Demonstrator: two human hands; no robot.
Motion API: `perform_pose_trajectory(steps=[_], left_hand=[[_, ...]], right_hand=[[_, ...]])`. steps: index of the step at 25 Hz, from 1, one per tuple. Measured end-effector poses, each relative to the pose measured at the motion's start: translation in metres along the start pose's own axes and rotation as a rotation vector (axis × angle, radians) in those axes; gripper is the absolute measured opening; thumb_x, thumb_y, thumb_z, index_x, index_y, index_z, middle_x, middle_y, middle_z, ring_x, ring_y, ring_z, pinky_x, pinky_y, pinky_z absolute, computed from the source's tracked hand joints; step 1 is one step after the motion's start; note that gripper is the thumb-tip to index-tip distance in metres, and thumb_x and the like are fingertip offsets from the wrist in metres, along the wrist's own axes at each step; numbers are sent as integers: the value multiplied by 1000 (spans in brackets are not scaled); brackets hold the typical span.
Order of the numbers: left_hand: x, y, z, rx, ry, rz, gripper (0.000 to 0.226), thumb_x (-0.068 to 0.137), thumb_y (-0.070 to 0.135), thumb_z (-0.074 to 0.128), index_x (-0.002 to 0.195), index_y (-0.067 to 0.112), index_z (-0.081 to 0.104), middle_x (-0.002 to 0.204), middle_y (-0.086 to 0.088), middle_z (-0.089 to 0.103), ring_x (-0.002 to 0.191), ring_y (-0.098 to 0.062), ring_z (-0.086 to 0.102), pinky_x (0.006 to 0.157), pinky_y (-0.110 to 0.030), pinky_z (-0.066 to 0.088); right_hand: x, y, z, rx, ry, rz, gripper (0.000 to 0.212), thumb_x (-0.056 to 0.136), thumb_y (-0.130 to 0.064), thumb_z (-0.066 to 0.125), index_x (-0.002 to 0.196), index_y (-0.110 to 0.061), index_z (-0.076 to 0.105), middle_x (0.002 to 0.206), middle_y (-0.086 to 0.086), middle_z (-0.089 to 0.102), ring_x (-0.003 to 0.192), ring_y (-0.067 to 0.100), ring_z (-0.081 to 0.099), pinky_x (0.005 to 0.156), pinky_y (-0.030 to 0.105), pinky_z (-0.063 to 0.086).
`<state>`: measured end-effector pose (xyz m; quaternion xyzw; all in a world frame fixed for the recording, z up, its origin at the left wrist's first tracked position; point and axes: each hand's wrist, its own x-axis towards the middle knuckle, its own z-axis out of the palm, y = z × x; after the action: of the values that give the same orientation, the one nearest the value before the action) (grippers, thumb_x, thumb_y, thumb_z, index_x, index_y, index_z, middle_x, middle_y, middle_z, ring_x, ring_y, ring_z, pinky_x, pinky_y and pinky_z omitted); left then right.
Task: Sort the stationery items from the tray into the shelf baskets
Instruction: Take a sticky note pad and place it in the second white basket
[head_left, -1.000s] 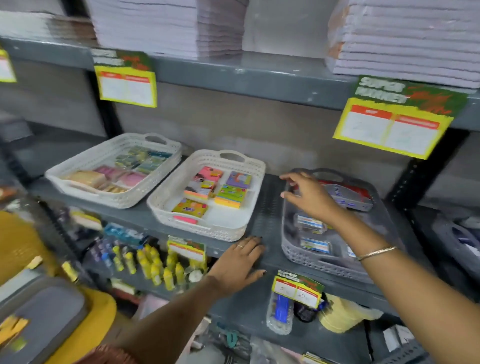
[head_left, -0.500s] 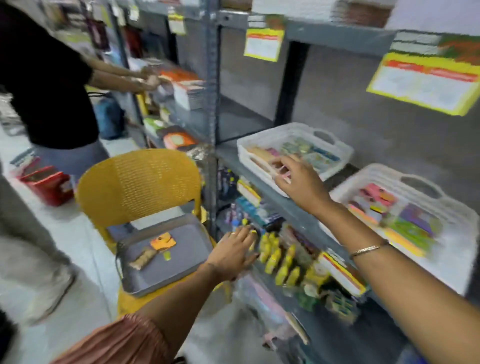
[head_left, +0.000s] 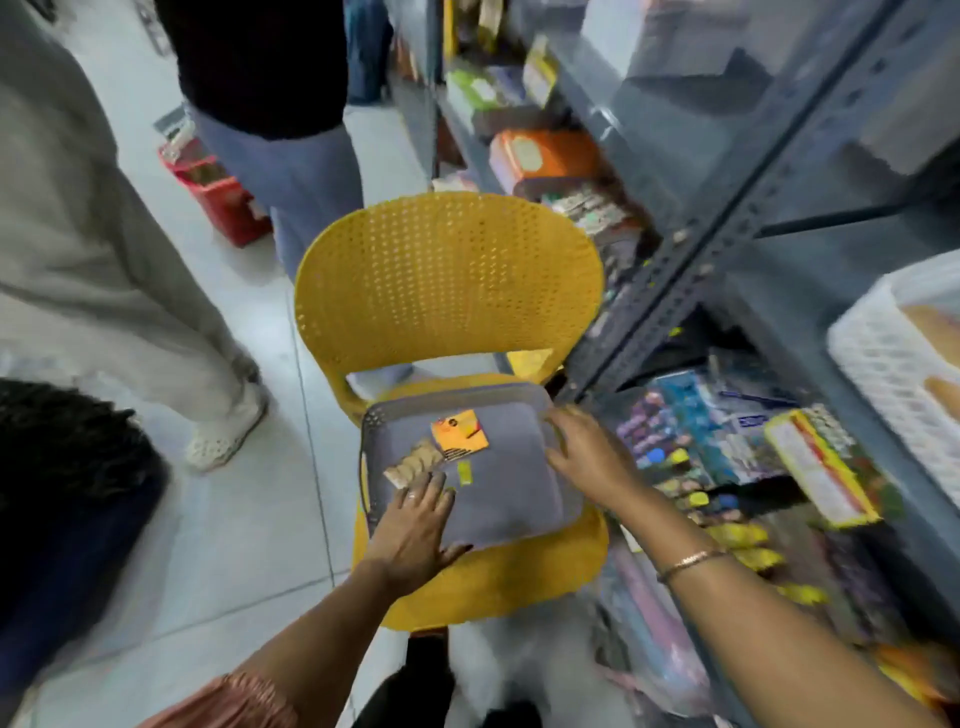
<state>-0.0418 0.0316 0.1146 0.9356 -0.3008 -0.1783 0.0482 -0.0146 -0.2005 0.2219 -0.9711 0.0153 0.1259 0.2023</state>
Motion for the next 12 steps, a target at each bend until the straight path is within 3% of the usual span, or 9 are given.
perform_pose_trajectory(steps=[2,7,12], left_hand=[[4,-16,29,-12,5,-40,78,87,67,21,112,8,65,122,-16,61,111,-33,57,78,-43,53],[8,-29,87,-99,-48,-121,83,89,69,13,117,7,62,126,-15,59,114,-30,56,83,-44,51],[5,-35,124,-110,-2,-147,81,90,66,16,126,4,55,132,-15,54,121,-30,50,94,-43,44]], right_hand=[[27,8,37,-9,-78,-15,42,81,-10,61,122,-10,51,131,11,52,124,30,47,97,43,44],[78,20,125,-61,-251,-30,44,85,-8,57,127,-8,45,132,11,47,125,30,41,87,42,45],[131,24,189,-190,-290,-160,55,81,-8,61,132,-6,40,142,14,41,131,31,36,101,41,39]])
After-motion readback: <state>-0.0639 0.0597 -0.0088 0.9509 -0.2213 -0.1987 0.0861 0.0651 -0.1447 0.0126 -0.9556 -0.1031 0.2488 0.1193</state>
